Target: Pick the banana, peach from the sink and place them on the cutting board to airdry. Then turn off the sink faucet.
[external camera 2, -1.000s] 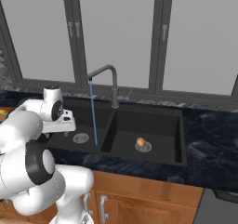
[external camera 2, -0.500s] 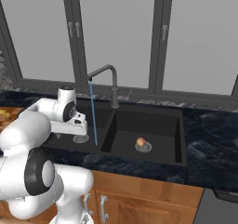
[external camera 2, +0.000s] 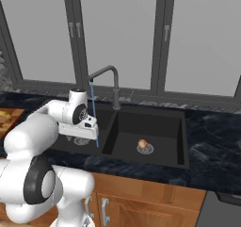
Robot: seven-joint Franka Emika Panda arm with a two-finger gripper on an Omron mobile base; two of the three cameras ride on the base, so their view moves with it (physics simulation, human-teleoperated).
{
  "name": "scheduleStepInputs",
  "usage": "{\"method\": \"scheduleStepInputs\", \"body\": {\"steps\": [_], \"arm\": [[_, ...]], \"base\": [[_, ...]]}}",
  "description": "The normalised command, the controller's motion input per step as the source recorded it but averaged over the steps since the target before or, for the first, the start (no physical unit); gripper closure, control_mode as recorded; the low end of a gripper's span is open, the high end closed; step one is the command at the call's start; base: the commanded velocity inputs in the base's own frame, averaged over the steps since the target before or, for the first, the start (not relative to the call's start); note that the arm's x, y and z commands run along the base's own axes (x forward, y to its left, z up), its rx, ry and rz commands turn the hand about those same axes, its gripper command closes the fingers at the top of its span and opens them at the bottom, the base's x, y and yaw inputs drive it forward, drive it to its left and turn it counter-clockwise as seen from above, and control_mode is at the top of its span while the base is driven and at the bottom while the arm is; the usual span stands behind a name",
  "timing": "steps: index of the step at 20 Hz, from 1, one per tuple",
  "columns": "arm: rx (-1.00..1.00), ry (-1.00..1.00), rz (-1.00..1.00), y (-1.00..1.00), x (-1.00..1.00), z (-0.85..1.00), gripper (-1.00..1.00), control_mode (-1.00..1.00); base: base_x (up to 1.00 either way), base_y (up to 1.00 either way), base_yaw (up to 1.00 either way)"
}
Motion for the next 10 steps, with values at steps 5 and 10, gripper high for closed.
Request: {"method": "scheduleStepInputs", "body": {"steps": [5,10], "arm": [[-0.01,0.00,-0.04,-0.45,0.02,0.00,-1.00,-1.00],[-0.01,0.00,-0.03,-0.47,0.11,0.00,-1.00,-1.00]], "base": [[0.00,0.00,0.00],[0.00,0.00,0.00]]}}
